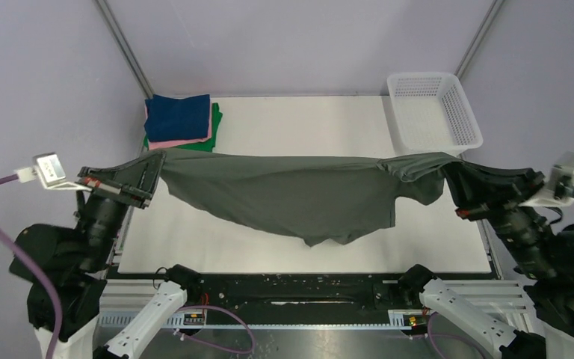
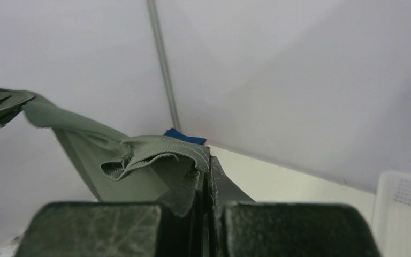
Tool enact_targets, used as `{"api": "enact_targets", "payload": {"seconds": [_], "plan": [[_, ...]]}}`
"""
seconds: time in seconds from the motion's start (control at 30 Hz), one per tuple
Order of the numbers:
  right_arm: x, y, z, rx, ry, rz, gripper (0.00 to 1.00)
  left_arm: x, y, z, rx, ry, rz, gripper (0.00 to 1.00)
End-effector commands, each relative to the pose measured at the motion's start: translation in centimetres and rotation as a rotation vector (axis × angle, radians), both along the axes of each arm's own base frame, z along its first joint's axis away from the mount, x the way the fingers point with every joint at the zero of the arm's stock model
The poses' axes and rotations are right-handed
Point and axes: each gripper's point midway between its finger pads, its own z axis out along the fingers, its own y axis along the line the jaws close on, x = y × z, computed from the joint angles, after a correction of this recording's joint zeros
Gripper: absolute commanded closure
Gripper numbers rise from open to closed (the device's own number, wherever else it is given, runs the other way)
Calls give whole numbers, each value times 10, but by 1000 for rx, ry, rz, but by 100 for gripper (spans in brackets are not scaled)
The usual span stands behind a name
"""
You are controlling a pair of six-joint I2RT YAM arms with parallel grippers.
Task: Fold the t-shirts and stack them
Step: Flatten out the tshirt
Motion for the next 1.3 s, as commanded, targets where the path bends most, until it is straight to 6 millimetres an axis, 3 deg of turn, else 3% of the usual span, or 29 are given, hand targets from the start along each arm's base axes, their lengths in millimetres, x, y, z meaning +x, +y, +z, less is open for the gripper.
{"api": "enact_targets", "payload": {"seconds": [0.0,0.17,0.27,0.4,0.5,0.67,0.83,1.07,1.27], "plan": [[-35,5,23,-37,-85,135,100,-38,-1,31,2,-127,-75,100],[-55,2,44,-44,-133,183,100,-59,-2,47,-4,-184,-122,100],[-51,2,49,-55,-135,170,100,-60,-3,49,-9,-190,-129,100],[-23,2,43,-87,-99,73,100,-37,-3,40,-6,-139,-86,100],[13,-3,31,-110,-51,-66,100,1,0,17,-6,-40,2,100],[89,-18,-11,-211,78,-402,100,80,6,-50,37,194,193,100],[162,-18,-81,-365,217,-699,100,160,21,-151,141,452,443,100],[248,17,-191,-457,395,-714,100,242,26,-275,180,740,469,100],[313,39,-252,-508,493,-685,100,308,28,-337,214,885,468,99]]}}
